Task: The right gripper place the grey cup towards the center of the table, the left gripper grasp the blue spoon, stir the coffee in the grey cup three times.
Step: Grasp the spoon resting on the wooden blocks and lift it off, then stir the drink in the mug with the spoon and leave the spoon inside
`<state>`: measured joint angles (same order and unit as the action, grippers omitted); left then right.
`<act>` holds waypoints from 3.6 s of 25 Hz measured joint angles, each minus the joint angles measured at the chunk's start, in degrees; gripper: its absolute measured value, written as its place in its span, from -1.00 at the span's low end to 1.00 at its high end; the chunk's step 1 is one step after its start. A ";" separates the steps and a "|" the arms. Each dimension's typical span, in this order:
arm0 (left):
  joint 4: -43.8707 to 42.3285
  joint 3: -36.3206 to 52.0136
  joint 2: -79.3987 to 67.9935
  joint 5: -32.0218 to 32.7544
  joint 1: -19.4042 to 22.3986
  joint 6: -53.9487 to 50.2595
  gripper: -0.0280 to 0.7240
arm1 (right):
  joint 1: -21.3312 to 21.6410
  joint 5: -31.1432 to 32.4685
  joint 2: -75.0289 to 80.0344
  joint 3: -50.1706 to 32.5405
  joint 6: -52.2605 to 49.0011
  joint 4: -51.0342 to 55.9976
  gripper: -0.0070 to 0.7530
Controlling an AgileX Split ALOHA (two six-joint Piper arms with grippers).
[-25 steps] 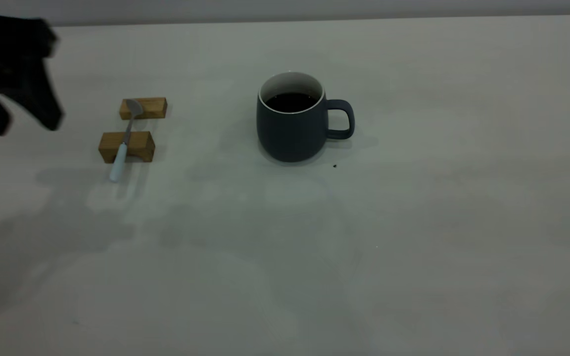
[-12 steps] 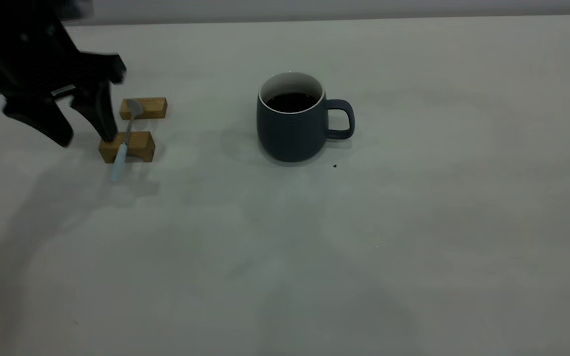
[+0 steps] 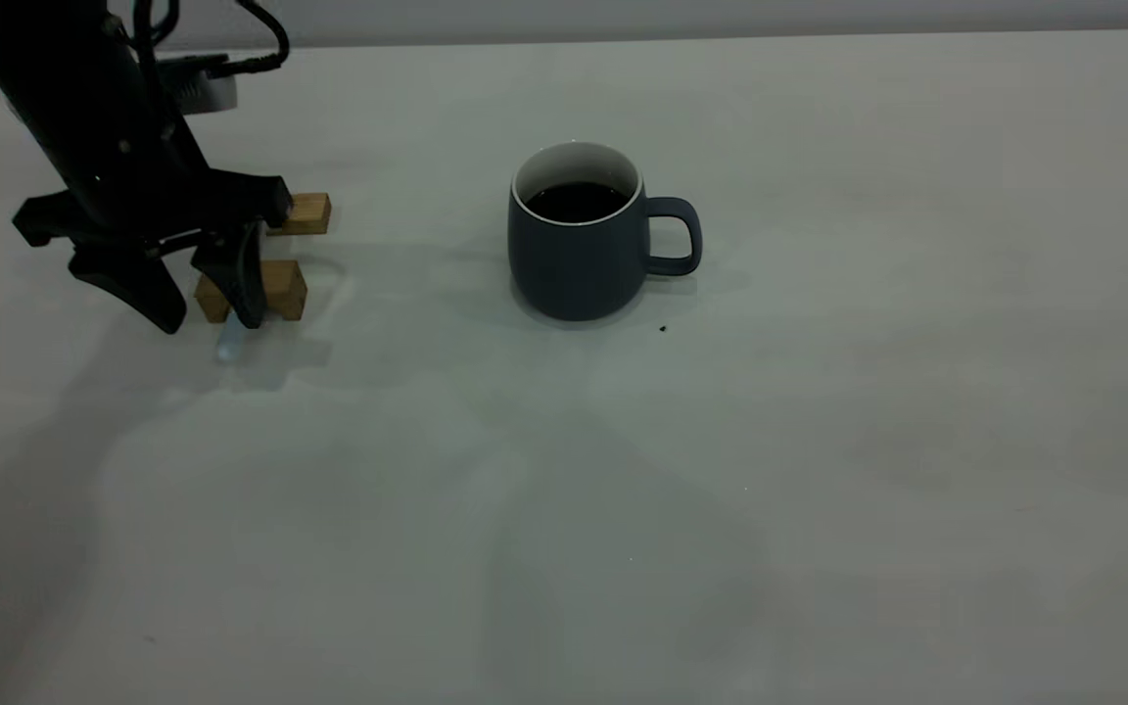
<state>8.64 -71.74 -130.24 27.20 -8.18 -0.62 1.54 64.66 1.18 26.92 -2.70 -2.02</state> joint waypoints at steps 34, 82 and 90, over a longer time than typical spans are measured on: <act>2.22 -4.74 5.13 12.45 -0.43 -2.28 -0.56 | 0.00 0.00 0.00 0.00 0.00 0.00 0.54; 89.29 -8.34 -2.18 19.57 -9.12 -46.64 -0.56 | 0.00 0.05 0.00 0.00 -0.04 0.00 0.54; 90.33 -15.48 -9.37 19.56 -9.12 -45.99 -0.56 | 0.00 0.05 0.00 0.00 -0.04 0.00 0.54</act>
<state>98.97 -87.23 -139.60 46.76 -17.30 -46.61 1.54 64.71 1.18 26.92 -2.75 -2.02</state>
